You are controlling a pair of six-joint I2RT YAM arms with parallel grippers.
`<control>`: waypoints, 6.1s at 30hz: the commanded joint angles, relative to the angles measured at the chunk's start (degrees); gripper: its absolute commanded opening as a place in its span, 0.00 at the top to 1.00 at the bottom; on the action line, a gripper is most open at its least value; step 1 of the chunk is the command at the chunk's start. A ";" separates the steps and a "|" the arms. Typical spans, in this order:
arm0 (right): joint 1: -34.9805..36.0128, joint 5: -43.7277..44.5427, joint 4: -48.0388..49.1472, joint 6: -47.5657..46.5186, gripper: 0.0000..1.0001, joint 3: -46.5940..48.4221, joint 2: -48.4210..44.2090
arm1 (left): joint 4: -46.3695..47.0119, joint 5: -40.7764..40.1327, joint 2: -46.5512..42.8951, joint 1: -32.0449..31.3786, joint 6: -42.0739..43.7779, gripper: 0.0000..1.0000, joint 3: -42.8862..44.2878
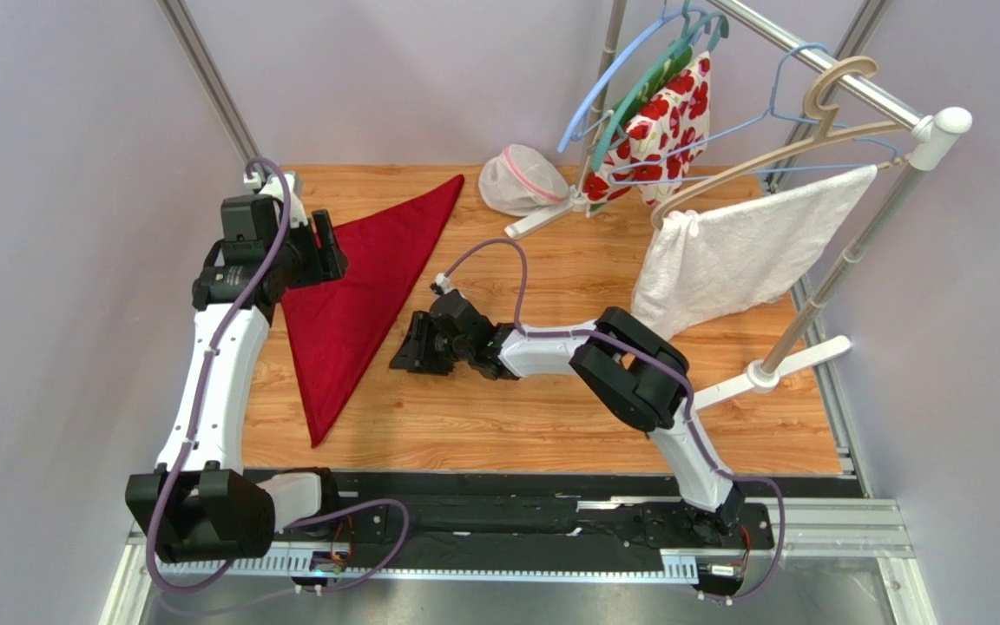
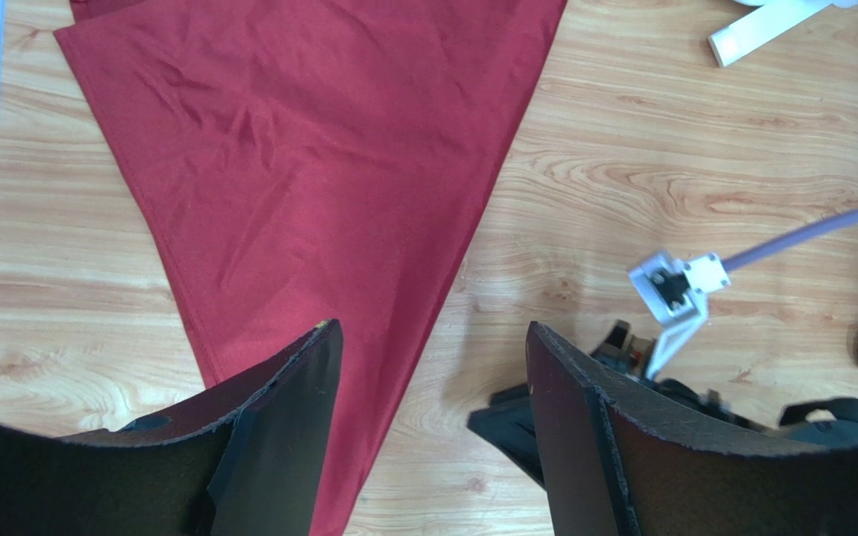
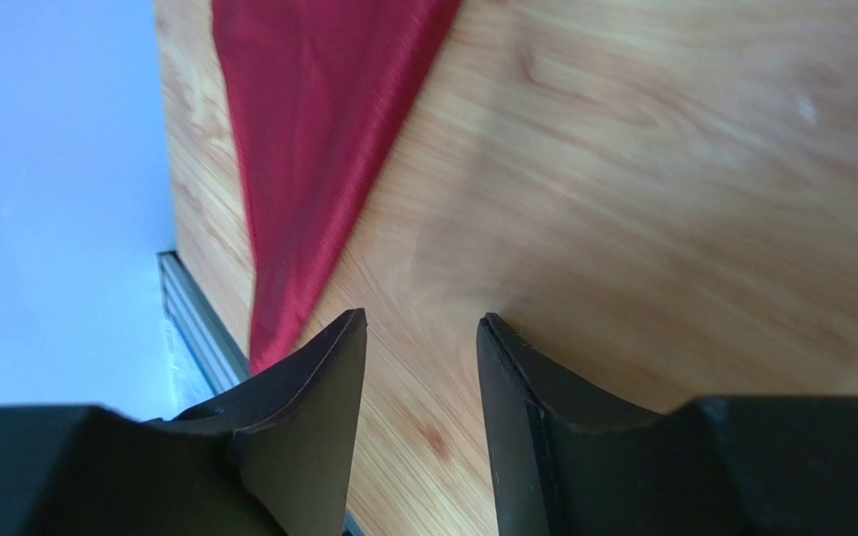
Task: Fold the napkin, place the utensils inside, and roll it up
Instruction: Fold the napkin, then grab a utensil with the right arm
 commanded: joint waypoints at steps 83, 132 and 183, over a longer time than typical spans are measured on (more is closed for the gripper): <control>-17.10 -4.29 -26.83 -29.62 0.81 -21.50 -26.33 | 14.30 -15.42 3.81 -7.44 -18.14 0.39 -19.59; -17.01 -2.90 -30.43 -25.66 0.55 -27.21 -53.93 | 9.57 -14.03 25.71 -0.58 -19.19 0.73 -16.61; -17.18 11.84 -40.25 -29.18 0.46 -27.83 -53.92 | 8.60 -15.96 30.54 0.29 -15.06 1.00 -7.38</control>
